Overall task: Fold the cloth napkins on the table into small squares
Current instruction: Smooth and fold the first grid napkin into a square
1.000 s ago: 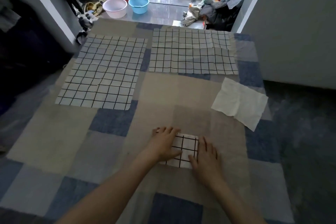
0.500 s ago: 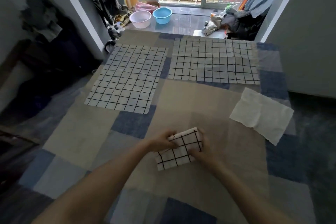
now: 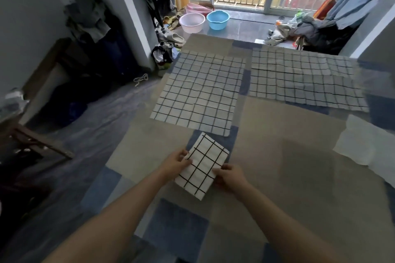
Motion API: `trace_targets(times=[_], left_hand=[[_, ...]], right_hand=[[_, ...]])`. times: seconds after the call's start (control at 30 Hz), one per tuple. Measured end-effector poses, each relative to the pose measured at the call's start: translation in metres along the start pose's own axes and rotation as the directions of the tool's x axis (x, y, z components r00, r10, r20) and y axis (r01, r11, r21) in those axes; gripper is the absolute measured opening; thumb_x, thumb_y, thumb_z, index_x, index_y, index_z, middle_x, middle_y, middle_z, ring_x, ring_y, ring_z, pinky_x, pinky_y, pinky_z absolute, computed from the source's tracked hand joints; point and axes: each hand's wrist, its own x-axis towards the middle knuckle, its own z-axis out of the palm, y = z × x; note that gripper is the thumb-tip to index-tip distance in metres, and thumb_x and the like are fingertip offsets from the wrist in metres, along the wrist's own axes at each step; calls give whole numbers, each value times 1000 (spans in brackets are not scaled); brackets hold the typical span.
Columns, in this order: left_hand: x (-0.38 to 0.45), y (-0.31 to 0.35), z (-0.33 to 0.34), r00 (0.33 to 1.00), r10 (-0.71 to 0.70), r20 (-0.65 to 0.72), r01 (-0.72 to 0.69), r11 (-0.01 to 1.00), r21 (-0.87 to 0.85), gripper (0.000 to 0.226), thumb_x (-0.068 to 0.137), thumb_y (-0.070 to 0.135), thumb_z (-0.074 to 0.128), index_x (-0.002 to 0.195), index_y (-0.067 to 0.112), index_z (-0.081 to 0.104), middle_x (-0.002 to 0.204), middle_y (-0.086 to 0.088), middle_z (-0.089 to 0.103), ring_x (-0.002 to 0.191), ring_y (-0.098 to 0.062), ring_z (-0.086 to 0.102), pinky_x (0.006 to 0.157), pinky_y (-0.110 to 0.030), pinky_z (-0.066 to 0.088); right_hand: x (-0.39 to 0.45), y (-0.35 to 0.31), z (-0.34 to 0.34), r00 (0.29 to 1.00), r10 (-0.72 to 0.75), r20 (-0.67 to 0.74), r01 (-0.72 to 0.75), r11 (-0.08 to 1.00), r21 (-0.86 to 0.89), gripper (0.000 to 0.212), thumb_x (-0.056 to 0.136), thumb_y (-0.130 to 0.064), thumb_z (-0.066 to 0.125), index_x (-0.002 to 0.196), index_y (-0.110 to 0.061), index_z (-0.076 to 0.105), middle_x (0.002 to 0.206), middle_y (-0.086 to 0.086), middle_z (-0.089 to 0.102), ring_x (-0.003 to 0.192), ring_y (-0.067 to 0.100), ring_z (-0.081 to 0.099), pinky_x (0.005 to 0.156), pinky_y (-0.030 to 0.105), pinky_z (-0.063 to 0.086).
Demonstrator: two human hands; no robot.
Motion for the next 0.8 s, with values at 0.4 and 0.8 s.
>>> trace_targets(times=[0.4, 0.8], left_hand=[[1, -71, -107, 975, 39, -219, -1, 985, 171, 25, 86, 18, 70, 103, 16, 51, 82, 9, 59, 80, -12, 59, 63, -17, 43], [26, -73, -93, 841, 538, 68, -386, 507, 770, 49, 90, 36, 29, 135, 20, 42, 144, -2, 41, 127, -22, 42, 101, -40, 37]], right_hand=[[13, -19, 129, 936, -294, -195, 207, 904, -374, 19, 90, -21, 65, 98, -16, 49, 89, 1, 59, 82, 14, 58, 69, 31, 51], [20, 28, 146, 692, -668, 274, 404, 44, -914, 65, 94, -35, 43, 151, -12, 21, 161, 8, 10, 148, 24, 9, 118, 47, 11]])
